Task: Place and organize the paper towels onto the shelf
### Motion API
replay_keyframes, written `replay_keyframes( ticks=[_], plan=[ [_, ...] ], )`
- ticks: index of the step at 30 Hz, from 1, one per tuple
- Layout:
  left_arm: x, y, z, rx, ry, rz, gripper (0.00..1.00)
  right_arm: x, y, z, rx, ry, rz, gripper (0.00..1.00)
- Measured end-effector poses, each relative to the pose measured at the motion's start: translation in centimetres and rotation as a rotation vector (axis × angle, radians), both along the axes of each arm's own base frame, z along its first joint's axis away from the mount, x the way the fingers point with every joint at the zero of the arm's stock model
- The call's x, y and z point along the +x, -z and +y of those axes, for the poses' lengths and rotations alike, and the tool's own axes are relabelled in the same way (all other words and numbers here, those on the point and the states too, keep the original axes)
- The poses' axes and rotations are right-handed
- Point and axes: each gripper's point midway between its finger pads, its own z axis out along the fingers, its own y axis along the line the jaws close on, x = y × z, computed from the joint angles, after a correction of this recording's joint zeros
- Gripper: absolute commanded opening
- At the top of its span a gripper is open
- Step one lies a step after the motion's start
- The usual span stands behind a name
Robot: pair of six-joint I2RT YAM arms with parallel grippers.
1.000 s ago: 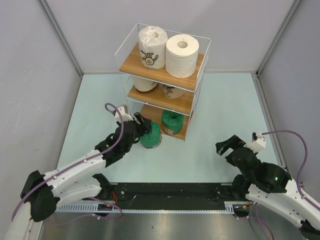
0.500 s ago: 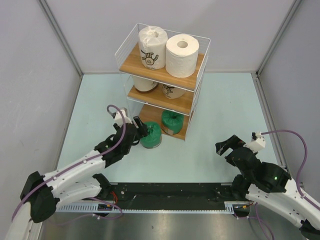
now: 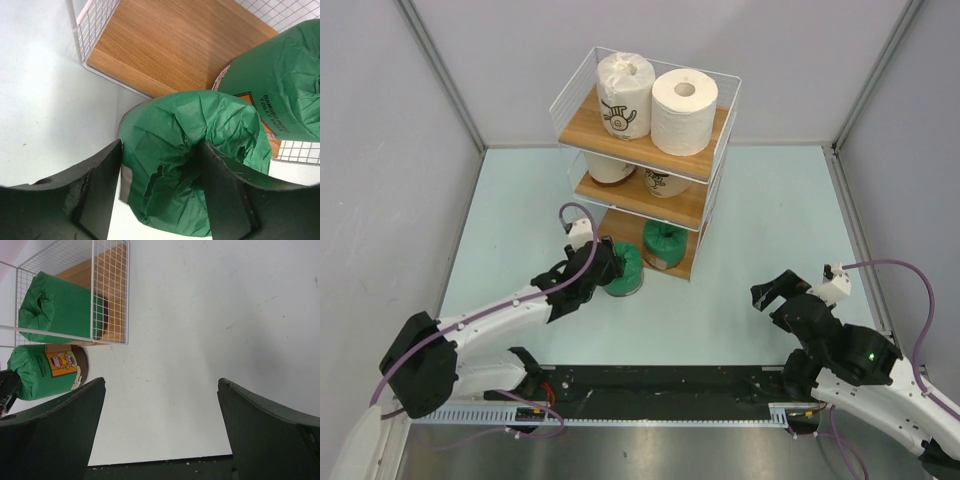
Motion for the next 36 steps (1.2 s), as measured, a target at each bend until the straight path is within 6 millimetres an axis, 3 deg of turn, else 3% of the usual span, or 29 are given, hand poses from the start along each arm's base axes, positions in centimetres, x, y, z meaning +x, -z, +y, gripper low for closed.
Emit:
replay_keyframes(
  ticks=[8,14,19,22,29,36],
  plan=[
    [0.4,1.3,-0.1,0.031,0.002,0.038,0.61,0.0,0.0,0.0,0.0,0.0,0.0,1.0],
    [0.5,1.4,-0.3,0.025,0.007,0.045,0.43,0.0,0.0,0.0,0.0,0.0,0.0,1.0],
    [0.2,1.1,-0.2,0.018,0.02,0.051,0.43,0.0,0.0,0.0,0.0,-0.001,0.0,0.99],
    [-0.3,-0.1,-0.2,-0.006,0.034,0.036,0.44,0.0,0.0,0.0,0.0,0.0,0.0,1.0],
    [-0.3,-5.3,0.6,-0.102,0.015,-0.092,0.45,0.0,0.0,0.0,0.0,0.0,0.0,0.99],
    [1.0,-5.4,1.7,-0.084,-0.042,-0.11,0.46,0.0,0.0,0.0,0.003,0.001,0.001,1.0]
  ],
)
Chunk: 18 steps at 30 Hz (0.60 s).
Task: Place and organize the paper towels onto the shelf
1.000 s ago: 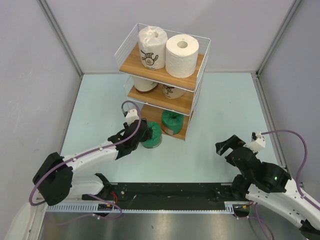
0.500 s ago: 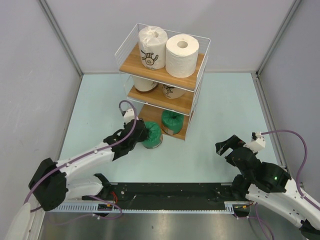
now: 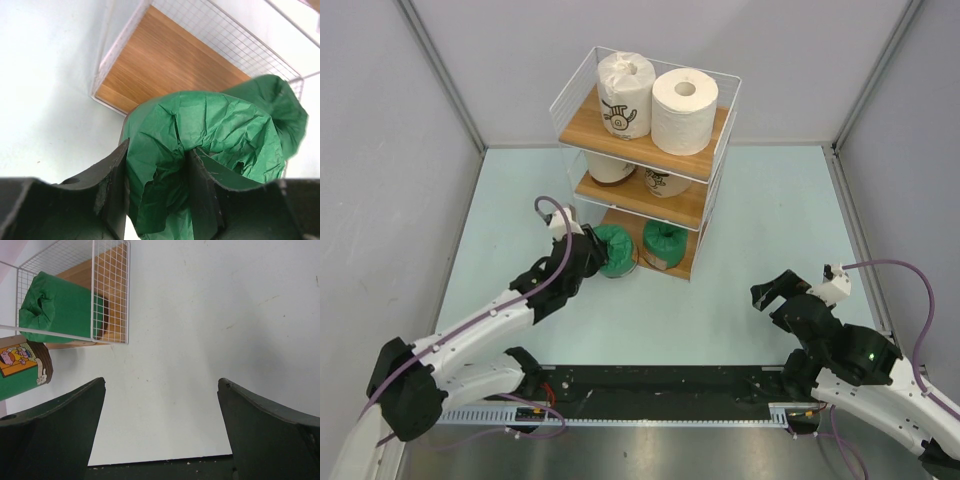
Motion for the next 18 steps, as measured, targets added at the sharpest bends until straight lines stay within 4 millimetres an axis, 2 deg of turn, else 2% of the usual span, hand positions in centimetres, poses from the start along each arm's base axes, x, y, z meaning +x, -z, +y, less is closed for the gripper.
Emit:
replay_keyframes(
  ticks=[9,18],
  plan=[
    [2.4,0.9,0.7,0.011,-0.064,-0.009,0.46,0.0,0.0,0.1,0.0,-0.003,0.0,0.99],
    [4.9,0.7,-0.2,-0.013,-0.091,-0.041,0.47,-0.1,0.0,0.1,0.004,-0.005,-0.002,1.0]
  ],
)
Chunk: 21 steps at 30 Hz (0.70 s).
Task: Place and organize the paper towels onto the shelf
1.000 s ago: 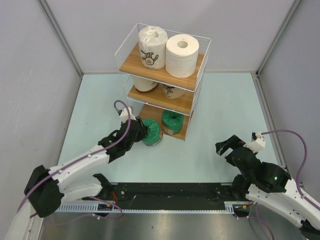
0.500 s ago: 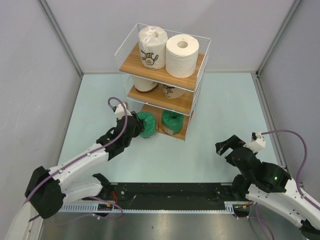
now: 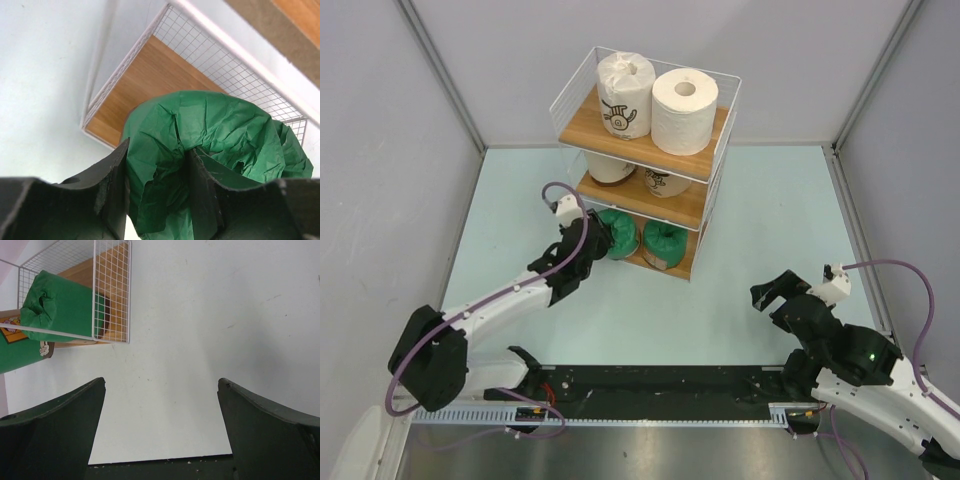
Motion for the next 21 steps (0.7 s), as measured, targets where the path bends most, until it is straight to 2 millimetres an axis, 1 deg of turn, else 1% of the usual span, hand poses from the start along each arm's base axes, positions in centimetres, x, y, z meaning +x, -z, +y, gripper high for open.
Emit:
replay_keyframes(
  ticks=[6,9,21],
  plan=[
    [1.4,0.4,-0.9,0.003,-0.004,0.001,0.48,0.0,-0.1,-0.1,0.009,0.0,-0.006,1.0],
    [2.0,1.1,-1.1,0.015,-0.01,0.016,0.48,-0.1,-0.1,0.0,0.008,-0.002,-0.005,1.0],
    [3.5,2.6,-2.1,0.032,-0.021,0.039,0.49,-0.1,0.0,-0.1,0.005,-0.003,-0.003,1.0]
  ],
)
